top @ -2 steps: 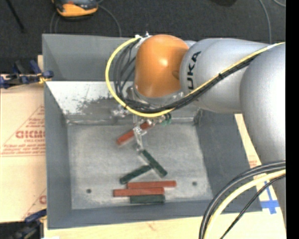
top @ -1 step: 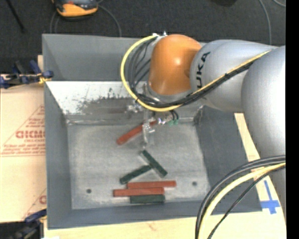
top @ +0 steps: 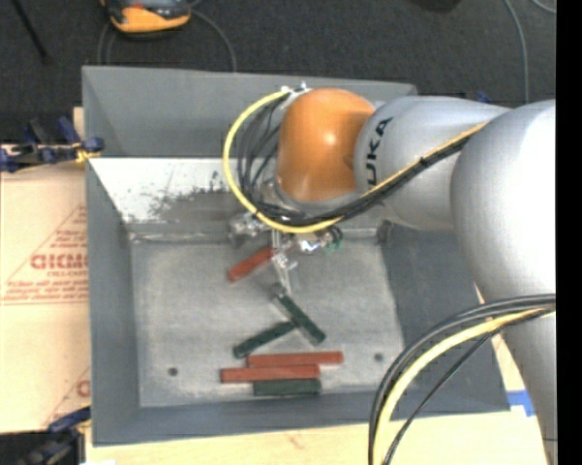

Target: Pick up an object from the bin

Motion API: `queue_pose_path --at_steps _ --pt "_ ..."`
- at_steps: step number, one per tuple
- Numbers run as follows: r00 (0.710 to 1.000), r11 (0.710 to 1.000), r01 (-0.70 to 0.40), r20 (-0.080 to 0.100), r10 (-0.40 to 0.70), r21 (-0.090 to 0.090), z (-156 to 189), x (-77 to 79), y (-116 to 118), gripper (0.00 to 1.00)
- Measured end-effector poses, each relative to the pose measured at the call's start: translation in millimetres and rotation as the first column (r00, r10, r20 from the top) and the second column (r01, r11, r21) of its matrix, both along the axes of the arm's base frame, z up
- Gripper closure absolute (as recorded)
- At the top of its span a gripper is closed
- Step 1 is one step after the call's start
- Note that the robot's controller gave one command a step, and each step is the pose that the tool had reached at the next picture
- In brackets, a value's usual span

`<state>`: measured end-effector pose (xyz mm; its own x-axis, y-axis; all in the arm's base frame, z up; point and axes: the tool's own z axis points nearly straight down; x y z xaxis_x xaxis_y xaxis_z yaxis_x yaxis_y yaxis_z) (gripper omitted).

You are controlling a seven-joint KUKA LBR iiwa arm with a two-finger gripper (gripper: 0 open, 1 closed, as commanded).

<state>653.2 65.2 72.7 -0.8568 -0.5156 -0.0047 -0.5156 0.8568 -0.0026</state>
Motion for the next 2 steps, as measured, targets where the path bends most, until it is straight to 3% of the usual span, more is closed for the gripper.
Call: queue_pose_path --at_steps 1,2 --pt "0.988 0.988 0.157 0.001 -0.157 0.004 -0.9 0.5 -9.4 1.0" --pt "0.988 0.988 0.157 0.001 -0.157 0.004 -0.9 0.5 -9.4 1.0"
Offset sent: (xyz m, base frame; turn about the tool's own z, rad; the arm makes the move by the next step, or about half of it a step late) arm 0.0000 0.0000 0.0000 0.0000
